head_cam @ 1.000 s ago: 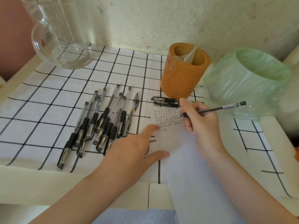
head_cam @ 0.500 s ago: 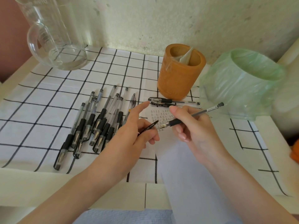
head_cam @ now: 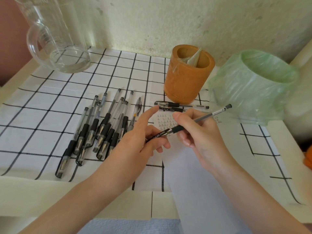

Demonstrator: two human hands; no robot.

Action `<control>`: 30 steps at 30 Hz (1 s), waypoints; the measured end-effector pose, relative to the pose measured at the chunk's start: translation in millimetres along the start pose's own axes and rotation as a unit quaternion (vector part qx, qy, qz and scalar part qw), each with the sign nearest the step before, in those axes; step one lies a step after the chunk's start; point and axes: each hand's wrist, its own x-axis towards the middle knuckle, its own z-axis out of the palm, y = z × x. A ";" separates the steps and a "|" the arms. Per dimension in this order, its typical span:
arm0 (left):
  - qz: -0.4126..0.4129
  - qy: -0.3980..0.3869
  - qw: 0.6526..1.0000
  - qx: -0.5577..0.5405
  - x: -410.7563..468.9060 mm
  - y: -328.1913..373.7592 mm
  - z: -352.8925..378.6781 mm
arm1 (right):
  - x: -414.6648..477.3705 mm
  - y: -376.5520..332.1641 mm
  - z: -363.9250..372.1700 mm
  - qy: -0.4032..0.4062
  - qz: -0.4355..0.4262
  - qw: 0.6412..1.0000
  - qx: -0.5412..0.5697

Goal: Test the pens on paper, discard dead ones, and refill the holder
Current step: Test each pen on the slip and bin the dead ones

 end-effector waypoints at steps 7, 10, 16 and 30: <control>-0.013 0.027 0.998 0.053 -1.0 -1.9 -5.1 | -2.6 -0.7 -1.1 -0.093 -0.002 0.996 -0.005; -0.007 0.050 0.994 0.096 0.2 -3.3 -5.7 | -2.0 0.6 -3.3 -0.106 -0.002 0.994 0.015; 0.004 0.061 0.985 0.159 0.6 -2.2 -3.0 | -2.0 6.6 -0.9 -0.101 -0.002 0.995 0.014; -0.045 0.117 0.883 0.452 -3.2 -8.5 -22.0 | 24.4 -12.3 -28.2 -0.035 0.106 0.983 0.145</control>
